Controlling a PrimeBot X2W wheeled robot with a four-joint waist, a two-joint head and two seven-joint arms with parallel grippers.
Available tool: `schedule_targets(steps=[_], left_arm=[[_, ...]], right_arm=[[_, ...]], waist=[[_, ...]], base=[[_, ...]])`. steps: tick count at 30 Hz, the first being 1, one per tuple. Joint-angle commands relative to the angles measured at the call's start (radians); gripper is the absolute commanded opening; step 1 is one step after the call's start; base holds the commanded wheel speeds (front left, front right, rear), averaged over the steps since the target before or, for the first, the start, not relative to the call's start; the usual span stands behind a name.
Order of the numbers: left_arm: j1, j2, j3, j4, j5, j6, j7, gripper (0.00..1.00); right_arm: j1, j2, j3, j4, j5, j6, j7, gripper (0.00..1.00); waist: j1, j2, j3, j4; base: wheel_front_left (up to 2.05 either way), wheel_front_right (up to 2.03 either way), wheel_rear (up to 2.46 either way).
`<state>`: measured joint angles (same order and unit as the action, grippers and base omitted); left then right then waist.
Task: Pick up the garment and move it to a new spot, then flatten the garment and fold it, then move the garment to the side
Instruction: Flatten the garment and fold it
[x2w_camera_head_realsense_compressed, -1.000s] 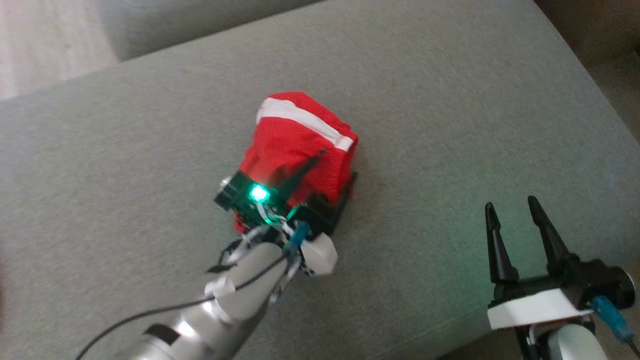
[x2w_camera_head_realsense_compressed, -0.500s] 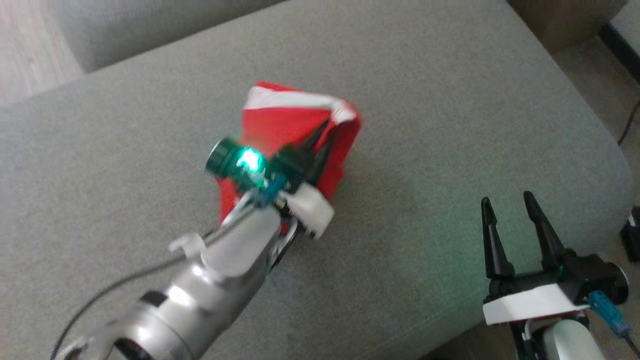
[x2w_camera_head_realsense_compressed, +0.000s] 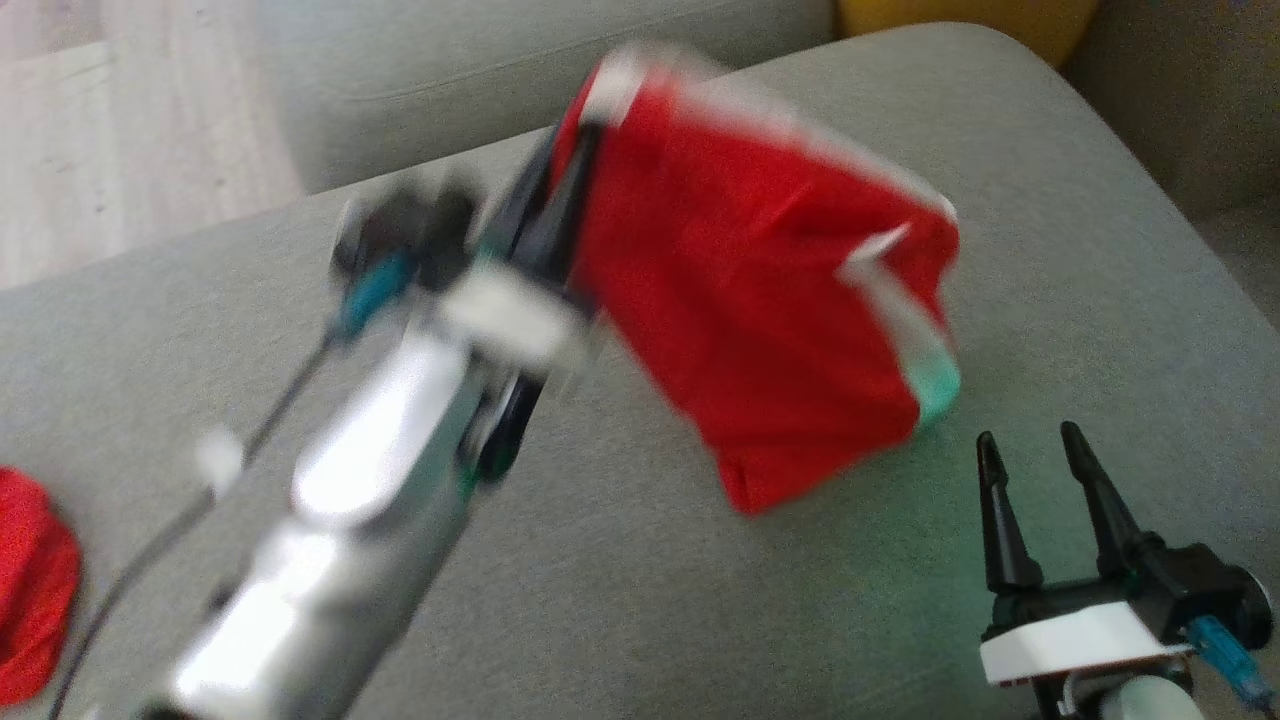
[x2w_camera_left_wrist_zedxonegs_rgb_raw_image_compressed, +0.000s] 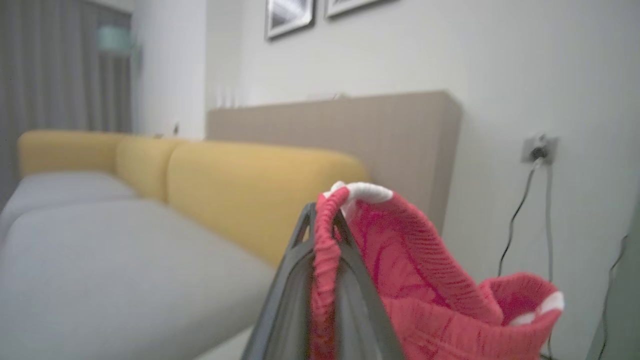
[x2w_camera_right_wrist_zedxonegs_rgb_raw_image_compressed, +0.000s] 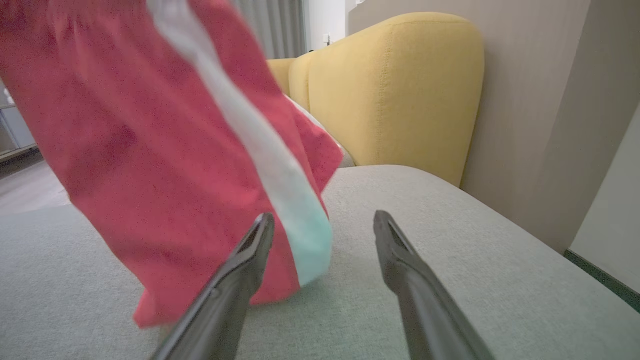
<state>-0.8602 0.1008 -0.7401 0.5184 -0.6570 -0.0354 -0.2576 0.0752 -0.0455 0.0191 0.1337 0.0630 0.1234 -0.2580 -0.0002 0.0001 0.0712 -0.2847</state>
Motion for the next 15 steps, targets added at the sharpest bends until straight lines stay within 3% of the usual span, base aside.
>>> schedule_targets(steps=[1,6,9,10,11,12,15], left_arm=[[0.079,0.055,0.039,0.008,-0.011,0.005,-0.004,0.00],[0.313,0.107,0.120,0.068,-0.013,0.047,-0.004,0.00],[0.413,0.110,0.185,0.092,0.002,0.067,-0.004,0.00],[0.436,0.106,0.205,0.096,0.008,0.069,-0.004,0.12],[0.455,0.101,0.225,0.095,0.016,0.072,-0.004,0.62],[0.472,0.098,0.244,0.090,0.032,0.078,-0.004,1.00],[0.520,0.097,0.299,0.059,0.100,0.114,-0.004,1.00]], right_arm=[[-0.009,-0.005,0.018,-0.041,0.002,0.007,-0.004,1.00],[-0.007,-0.005,-0.002,-0.051,-0.001,0.007,-0.004,1.00],[-0.010,-0.005,-0.012,-0.053,-0.006,0.007,-0.004,1.00],[-0.009,-0.005,-0.017,-0.054,-0.008,0.007,-0.004,1.00],[-0.007,-0.007,-0.022,-0.053,-0.009,0.007,-0.004,1.00],[-0.004,-0.008,-0.028,-0.053,-0.011,0.007,-0.004,1.00],[0.005,-0.013,-0.031,-0.050,-0.015,0.007,-0.004,1.00]], waist=[[0.0002,-0.0001,-0.007,0.034],[0.0002,-0.0001,0.019,0.072],[0.0002,-0.0001,0.034,0.091],[0.0002,-0.0001,0.036,0.099],[0.0002,-0.0001,0.035,0.107],[0.0002,-0.0001,0.033,0.116],[0.0002,-0.0001,0.021,0.134]], base=[[0.00,0.00,0.00],[0.00,0.00,0.00],[0.00,0.00,0.00],[0.00,0.00,0.00],[0.00,0.00,0.00],[0.00,0.00,0.00],[0.00,0.00,0.00]])
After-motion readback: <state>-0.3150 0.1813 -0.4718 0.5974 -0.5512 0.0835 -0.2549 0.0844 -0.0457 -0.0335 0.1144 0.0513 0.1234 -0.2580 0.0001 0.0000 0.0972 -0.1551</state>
